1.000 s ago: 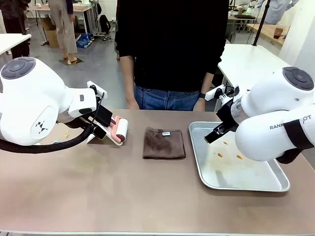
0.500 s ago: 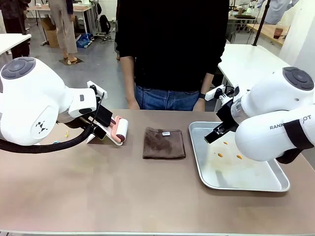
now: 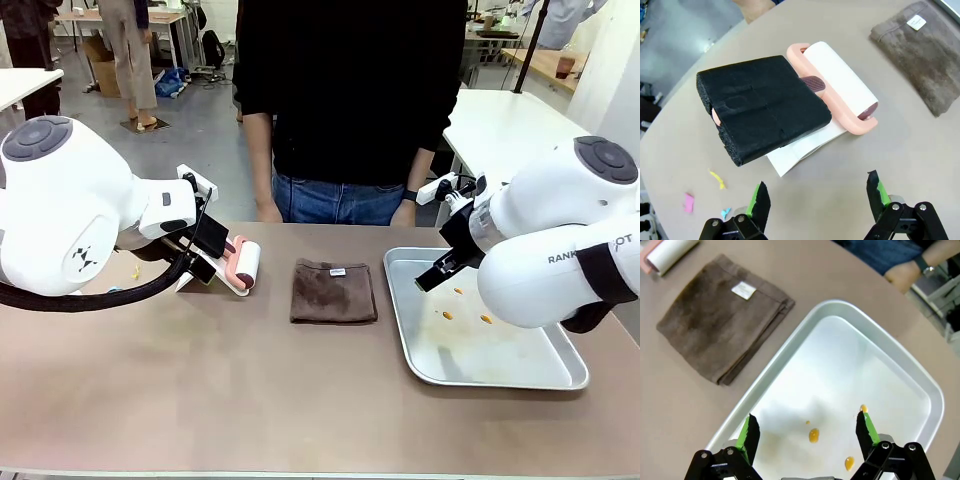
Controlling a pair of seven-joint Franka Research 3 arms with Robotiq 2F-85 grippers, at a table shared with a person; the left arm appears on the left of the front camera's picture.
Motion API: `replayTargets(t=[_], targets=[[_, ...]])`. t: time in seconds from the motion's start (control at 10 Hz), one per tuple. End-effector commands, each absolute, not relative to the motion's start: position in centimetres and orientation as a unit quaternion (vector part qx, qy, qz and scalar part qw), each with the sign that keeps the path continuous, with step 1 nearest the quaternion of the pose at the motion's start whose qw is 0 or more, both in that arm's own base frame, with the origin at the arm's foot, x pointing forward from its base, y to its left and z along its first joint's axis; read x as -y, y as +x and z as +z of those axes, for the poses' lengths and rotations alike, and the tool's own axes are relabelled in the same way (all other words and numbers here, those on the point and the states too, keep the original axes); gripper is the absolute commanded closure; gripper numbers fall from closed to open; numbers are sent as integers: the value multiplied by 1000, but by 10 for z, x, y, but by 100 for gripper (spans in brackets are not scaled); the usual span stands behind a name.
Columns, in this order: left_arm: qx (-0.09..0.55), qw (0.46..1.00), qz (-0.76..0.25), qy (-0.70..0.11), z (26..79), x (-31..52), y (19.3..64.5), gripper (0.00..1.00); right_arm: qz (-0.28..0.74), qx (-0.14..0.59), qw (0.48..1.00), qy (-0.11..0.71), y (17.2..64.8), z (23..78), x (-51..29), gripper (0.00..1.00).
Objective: Clean the surface of the table.
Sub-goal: Hold the Lint Roller with your left hand and the towel with your right hand.
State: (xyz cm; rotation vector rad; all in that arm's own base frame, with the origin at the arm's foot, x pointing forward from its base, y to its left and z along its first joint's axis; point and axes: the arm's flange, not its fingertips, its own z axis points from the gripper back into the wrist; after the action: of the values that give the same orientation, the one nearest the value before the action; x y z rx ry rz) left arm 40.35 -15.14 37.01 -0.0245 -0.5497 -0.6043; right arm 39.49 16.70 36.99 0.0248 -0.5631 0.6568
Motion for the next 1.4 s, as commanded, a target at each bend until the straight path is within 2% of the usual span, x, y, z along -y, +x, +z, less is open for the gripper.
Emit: replayTargets(t=[0.0,0.1,0.4,0.7,0.8,1.0,1.3], targets=[[267,918,-294,-12,370,152,403,0,318,273,908,12,395,370,-167,0],[267,918,-294,-12,370,152,403,0,306,254,918,16,396,371,-166,0],[270,909,-314,-36,395,139,393,0,275,271,922,33,385,394,-156,0],[192,932,-303,-44,437,113,363,0,229,221,945,77,361,425,-134,0],[199,934,-293,-56,451,105,355,0,205,196,954,94,352,434,-127,0],[215,929,-277,-122,477,76,341,0,206,224,943,134,321,452,-113,0],[197,917,-195,-288,485,-7,336,0,226,288,897,248,243,454,-84,0]])
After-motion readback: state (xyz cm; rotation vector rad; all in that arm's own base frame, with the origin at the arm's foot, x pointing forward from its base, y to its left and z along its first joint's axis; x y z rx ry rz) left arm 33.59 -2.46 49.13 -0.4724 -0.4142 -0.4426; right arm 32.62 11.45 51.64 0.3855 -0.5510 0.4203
